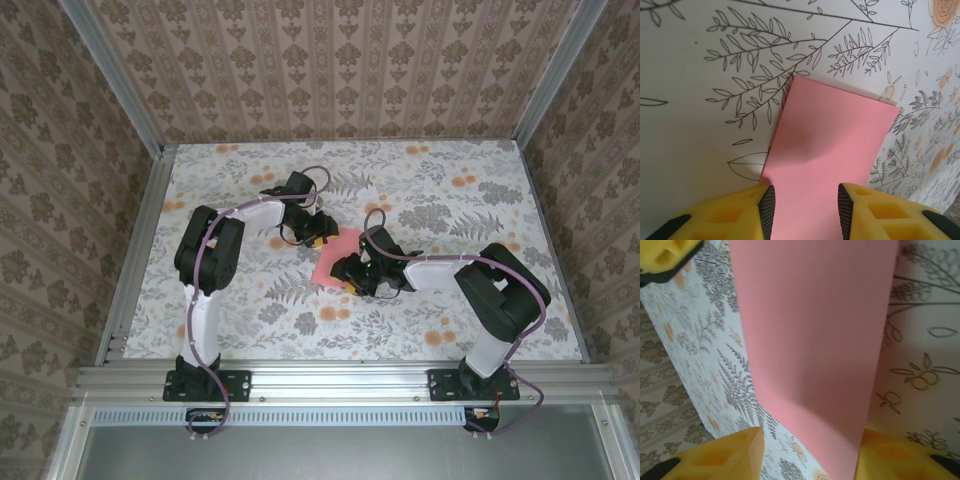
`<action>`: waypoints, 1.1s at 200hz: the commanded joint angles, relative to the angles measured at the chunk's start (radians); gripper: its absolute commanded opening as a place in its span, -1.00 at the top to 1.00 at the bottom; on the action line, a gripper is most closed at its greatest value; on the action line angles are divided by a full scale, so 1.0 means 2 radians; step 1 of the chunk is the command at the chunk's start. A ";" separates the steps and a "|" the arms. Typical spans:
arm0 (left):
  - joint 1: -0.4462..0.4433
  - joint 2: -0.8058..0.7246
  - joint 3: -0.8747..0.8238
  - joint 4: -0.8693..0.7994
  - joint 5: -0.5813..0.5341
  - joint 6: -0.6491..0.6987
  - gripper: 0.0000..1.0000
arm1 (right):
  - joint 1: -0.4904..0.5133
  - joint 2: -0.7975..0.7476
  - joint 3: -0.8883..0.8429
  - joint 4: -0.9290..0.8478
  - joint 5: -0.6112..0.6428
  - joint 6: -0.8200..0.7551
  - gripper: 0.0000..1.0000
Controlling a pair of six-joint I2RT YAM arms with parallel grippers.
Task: Fold a paper plane with a square sheet of paper (pick it up from the middle)
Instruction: Third fold the triangle at the center of the table.
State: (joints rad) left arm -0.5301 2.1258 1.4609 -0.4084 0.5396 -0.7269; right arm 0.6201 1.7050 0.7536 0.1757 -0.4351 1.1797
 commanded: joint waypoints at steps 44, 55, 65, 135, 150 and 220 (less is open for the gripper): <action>0.006 0.007 -0.016 -0.019 -0.009 -0.005 0.17 | -0.002 -0.030 -0.026 -0.005 0.026 0.015 0.34; 0.006 0.005 -0.018 -0.018 -0.010 -0.004 0.17 | -0.004 -0.035 -0.029 -0.011 0.033 0.015 0.43; 0.005 0.003 -0.020 -0.017 -0.009 -0.004 0.16 | -0.005 -0.036 -0.030 -0.012 0.035 0.016 0.53; 0.009 -0.064 -0.056 0.070 0.049 0.014 -0.06 | -0.023 -0.037 0.004 -0.123 -0.001 -0.063 1.00; 0.009 -0.068 -0.053 0.062 0.048 0.033 -0.10 | -0.026 -0.040 0.028 -0.182 -0.014 -0.121 1.00; 0.005 -0.032 -0.034 0.019 0.030 0.057 -0.02 | -0.040 -0.033 0.060 -0.257 -0.027 -0.187 1.00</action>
State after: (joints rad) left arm -0.5163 2.0315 1.3640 -0.3202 0.6060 -0.6533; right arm 0.5522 1.6527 0.8589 -0.2573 -0.4610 0.8516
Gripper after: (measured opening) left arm 0.517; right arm 0.056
